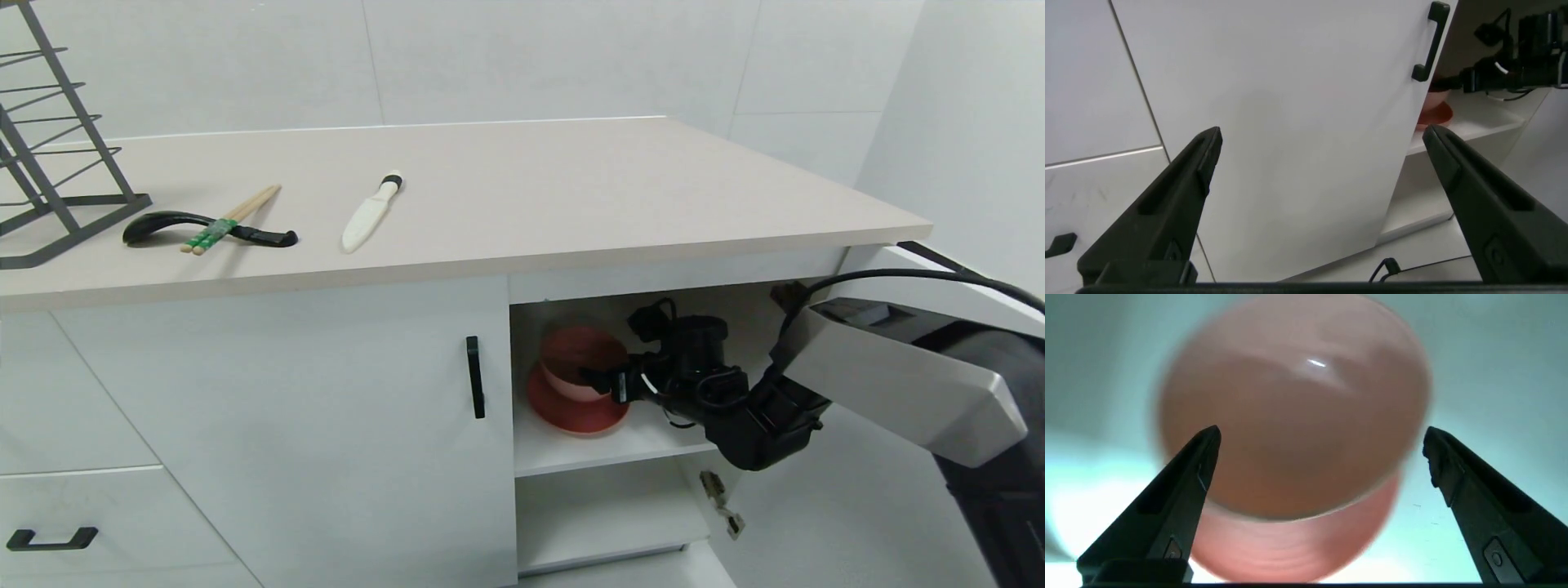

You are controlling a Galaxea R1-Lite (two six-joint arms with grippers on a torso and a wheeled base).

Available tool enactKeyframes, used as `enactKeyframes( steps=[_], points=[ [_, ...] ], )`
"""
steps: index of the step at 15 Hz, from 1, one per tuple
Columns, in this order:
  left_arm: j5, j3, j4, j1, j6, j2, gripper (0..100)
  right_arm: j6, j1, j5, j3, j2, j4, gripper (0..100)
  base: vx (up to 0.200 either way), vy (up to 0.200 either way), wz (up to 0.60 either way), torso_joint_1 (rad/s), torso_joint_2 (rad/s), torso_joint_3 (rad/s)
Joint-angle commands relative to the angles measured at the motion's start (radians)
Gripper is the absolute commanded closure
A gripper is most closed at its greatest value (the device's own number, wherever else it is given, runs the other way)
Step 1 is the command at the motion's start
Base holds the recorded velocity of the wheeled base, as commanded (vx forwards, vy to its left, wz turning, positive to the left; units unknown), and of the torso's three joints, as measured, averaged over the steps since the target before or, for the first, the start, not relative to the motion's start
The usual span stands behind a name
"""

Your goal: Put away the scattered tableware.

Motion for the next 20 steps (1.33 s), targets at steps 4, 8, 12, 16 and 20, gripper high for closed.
enactKeyframes(
  steps=[4,8,12,16,20],
  points=[
    [0.0,0.0,-0.001,0.0,-0.002,0.0,0,-0.01,0.036,-0.005,0.106,-0.109,-0.031,0,0.0,0.0,0.0,0.0,0.0,0.0],
    [0.003,0.0,-0.001,0.0,-0.002,0.0,0,-0.042,0.06,-0.005,0.265,-0.196,-0.099,0,0.0,0.0,0.0,0.0,0.0,0.0],
    [0.0,0.0,-0.001,0.0,-0.002,0.0,0,-0.129,0.118,-0.008,0.558,-0.316,-0.252,0,0.0,0.0,0.0,0.0,0.0,0.0],
    [-0.001,0.0,-0.001,0.0,-0.002,0.0,0,-0.138,0.18,-0.074,0.73,-0.484,-0.329,0,0.0,0.0,0.0,0.0,0.0,0.0],
    [-0.001,0.0,-0.001,0.0,-0.004,0.0,0,-0.194,0.269,-0.131,0.882,-0.731,-0.324,0,0.0,0.0,0.0,0.0,0.0,0.0]
  ],
)
